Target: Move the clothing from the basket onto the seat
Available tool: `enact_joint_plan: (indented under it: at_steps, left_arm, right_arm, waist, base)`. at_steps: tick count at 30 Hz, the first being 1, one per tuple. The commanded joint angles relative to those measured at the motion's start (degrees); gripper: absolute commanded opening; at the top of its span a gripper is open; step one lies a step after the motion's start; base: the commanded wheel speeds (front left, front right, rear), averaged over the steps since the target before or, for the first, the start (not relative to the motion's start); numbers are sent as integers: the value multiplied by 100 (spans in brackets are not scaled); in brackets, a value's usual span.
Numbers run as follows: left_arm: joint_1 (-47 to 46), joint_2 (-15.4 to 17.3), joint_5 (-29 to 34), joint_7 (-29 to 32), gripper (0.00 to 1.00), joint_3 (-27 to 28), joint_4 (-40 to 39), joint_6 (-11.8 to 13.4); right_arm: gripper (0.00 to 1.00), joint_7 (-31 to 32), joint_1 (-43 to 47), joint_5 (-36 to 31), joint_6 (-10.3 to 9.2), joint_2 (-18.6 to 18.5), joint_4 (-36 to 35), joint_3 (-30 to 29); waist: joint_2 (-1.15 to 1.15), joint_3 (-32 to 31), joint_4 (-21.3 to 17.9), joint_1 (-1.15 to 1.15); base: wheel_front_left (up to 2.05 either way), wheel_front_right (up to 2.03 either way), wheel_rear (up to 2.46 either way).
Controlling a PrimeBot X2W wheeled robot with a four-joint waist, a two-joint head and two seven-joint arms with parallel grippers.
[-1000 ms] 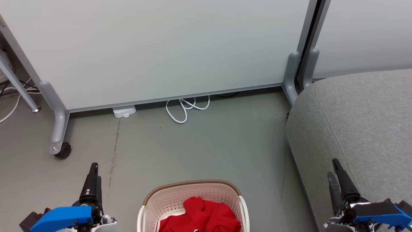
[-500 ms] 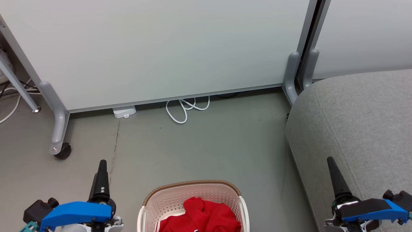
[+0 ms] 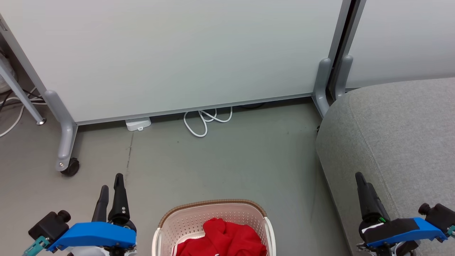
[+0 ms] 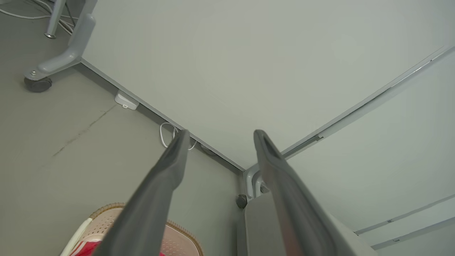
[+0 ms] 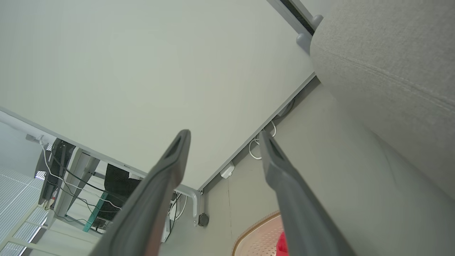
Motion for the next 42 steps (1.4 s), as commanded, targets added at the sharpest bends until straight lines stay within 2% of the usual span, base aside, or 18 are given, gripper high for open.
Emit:
enact_joint_plan:
  at_steps: [1, 16, 42]
  left_arm:
    - [-16, 66, 214, -68, 100, -56, -111, 22]
    - [94, 135, 1318, -340, 100, -215, -174, 97]
    - [268, 41, 2526, -719, 100, -266, -17, 11]
  right_arm:
    - [100, -53, -110, -213, 7, -41, -92, 18]
    - [100, -218, -92, -1385, 9, -52, -109, 46]
    - [100, -463, -65, -2929, 13, -67, -135, 100]
  waist:
    - [0, -2, 1, 0]
    - [0, -33, 2, 0]
    - [0, -80, -6, 0]
  base:
    - [0, 0, 0]
    - [0, 0, 0]
    - [0, 0, 0]
